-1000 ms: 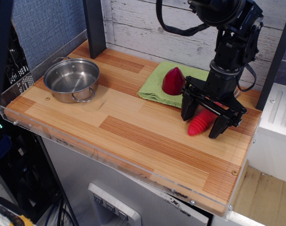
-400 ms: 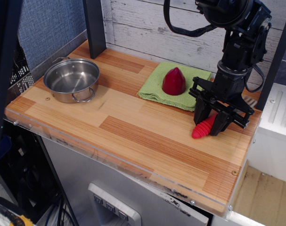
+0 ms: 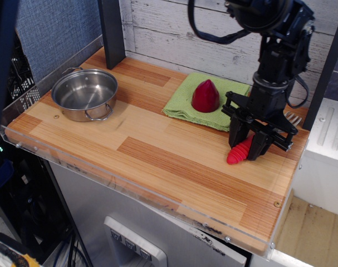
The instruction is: Move the red grater to the right of the metal pot.
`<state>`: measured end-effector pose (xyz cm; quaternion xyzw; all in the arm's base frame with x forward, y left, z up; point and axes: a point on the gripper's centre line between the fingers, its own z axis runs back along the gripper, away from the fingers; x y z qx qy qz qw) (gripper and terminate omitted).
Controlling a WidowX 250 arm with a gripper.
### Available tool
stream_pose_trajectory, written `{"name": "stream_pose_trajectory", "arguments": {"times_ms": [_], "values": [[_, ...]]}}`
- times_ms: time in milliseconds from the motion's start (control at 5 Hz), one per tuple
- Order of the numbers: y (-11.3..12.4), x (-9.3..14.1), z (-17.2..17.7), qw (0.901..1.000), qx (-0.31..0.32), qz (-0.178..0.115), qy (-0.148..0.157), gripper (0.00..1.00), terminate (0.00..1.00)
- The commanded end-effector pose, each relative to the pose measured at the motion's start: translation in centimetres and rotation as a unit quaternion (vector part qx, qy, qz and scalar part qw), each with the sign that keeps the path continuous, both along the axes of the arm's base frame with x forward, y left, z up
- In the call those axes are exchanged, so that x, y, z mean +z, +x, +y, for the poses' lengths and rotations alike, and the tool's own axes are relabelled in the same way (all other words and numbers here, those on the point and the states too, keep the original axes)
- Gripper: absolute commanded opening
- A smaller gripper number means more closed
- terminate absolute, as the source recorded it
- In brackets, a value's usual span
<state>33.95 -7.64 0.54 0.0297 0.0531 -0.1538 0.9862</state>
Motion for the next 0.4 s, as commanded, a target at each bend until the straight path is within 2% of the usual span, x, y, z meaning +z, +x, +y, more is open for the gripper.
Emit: {"name": "stream_pose_trajectory", "arguments": {"times_ms": [0, 200], "values": [[-2.3, 7.8, 3.4, 0.9977, 0.005, -0.053, -0.042, 0.00, 0.00], [-3.7, 9.7, 6.1, 0.9968, 0.021, -0.062, -0.046, 0.00, 0.00]]}}
